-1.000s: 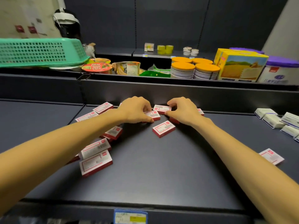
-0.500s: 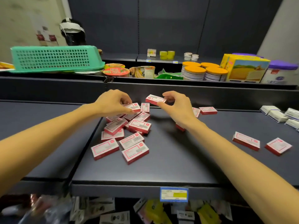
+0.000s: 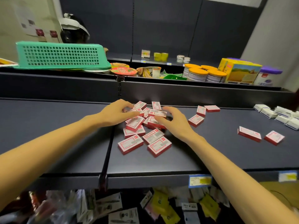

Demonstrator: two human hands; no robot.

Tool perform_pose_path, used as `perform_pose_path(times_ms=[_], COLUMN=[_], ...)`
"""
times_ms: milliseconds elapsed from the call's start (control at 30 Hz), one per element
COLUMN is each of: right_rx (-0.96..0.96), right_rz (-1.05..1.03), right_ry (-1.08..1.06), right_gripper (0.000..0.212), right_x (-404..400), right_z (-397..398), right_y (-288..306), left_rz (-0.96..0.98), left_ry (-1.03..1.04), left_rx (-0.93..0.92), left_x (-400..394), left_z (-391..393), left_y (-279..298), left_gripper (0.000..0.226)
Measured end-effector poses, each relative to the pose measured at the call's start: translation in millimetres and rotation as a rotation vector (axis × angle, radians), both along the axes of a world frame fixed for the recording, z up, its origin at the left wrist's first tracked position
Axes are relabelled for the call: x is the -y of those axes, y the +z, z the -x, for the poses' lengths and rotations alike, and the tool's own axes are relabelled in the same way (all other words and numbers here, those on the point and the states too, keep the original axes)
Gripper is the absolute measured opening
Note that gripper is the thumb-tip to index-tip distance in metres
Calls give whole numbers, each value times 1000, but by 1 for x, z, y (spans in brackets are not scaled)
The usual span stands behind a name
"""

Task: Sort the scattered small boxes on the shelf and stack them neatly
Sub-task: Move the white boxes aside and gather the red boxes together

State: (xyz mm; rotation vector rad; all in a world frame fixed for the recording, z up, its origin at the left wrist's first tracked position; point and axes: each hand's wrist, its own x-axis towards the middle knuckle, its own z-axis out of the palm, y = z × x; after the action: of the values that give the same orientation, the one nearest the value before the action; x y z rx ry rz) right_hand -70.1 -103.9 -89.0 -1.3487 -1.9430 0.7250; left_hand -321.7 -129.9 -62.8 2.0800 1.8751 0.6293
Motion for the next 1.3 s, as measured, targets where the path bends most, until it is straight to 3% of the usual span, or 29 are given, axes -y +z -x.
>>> perform_pose_path(times_ms=[67, 167, 267, 467, 633, 767, 933, 1300], right_rx=[25, 98, 141, 212, 241, 235, 273, 288], right_rz=[-1, -21, -56, -117, -143, -72, 39, -128], right_ry=[-18, -58, -127, -135, -208, -161, -62, -178], right_gripper=[74, 81, 83, 68, 78, 62, 54, 51], right_x=[6, 12, 21, 37, 22, -3, -31, -38], right_z=[0, 0, 4, 10, 18, 27, 37, 10], right_y=[-1, -3, -8, -8, 7, 17, 22, 13], left_rz=[49, 67, 53, 59, 50, 35, 28, -89], left_ry=[-19, -60, -111, -220, -258, -220, -220, -194], left_rx=[-58, -143, -111, -24, -2, 105, 3, -136], left_x=[1, 1, 1, 1, 4, 3, -14, -53], left_z=[0, -6, -4, 6, 17, 19, 25, -10], left_y=[0, -2, -6, -6, -7, -5, -3, 16], left_gripper=[79, 84, 76, 67, 69, 60, 41, 28])
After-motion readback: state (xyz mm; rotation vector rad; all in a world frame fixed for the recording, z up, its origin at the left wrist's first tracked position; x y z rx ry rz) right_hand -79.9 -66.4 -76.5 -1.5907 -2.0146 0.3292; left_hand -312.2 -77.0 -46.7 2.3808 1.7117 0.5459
